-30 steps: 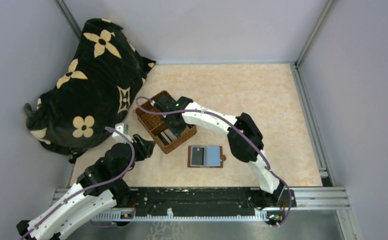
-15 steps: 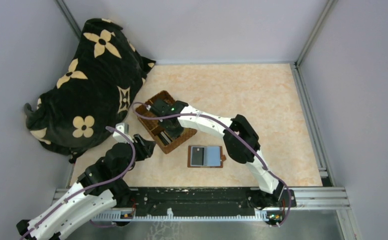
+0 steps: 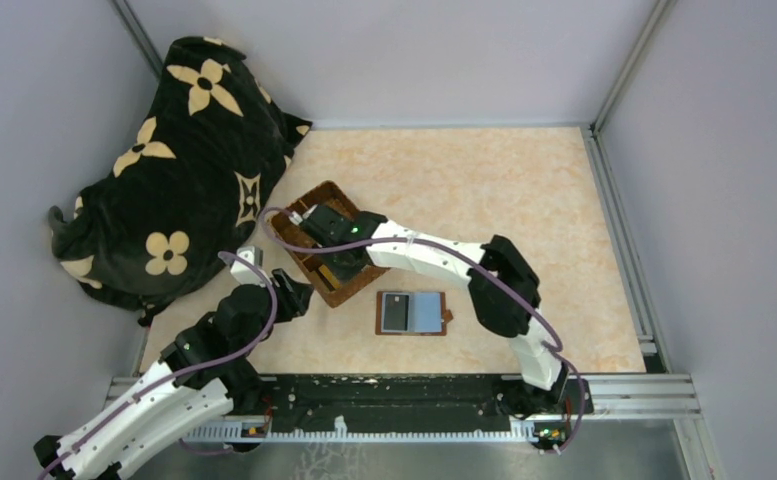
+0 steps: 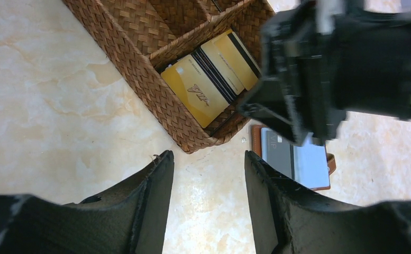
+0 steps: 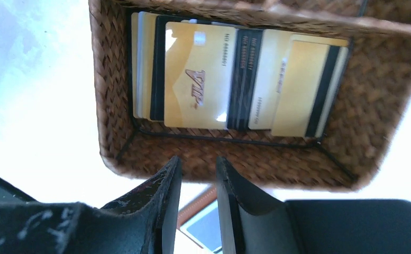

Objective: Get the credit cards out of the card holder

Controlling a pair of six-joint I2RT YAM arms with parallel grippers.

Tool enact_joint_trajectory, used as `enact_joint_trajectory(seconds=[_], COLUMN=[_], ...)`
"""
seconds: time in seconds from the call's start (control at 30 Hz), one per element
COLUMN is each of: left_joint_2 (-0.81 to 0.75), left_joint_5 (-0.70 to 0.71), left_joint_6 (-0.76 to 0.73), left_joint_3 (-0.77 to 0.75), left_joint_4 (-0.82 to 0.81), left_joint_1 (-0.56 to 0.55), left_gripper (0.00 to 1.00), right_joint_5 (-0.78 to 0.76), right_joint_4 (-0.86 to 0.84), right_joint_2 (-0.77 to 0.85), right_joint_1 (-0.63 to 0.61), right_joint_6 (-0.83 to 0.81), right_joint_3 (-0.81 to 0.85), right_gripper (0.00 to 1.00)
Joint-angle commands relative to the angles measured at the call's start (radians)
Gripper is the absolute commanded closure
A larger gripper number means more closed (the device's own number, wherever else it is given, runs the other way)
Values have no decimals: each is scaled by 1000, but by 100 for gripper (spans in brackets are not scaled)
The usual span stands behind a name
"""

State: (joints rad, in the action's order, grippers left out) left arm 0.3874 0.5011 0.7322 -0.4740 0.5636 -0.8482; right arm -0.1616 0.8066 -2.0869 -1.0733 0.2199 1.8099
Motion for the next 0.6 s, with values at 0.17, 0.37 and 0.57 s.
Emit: enact_joint_trajectory(seconds=[0.17,0.37,0.57], left_joint_2=[8,172,424], left_joint_5=[-195,-434,-551], left_joint_6=[-165,-166,-113], left_joint_3=[15,51,95], left_joint_4=[-179,-406,-676], left_joint_1=[2,-1,-75], left_gripper=[46,95,100], right_joint_5=[-237,-170,-137], right_joint_4=[-302,-448,-461], right_joint_2=[473,768,935], right_joint_1=[41,181,196], right_joint_6=[141,253,300], right_joint_3=[-359,-766,-1033], right_gripper=[68,98,100])
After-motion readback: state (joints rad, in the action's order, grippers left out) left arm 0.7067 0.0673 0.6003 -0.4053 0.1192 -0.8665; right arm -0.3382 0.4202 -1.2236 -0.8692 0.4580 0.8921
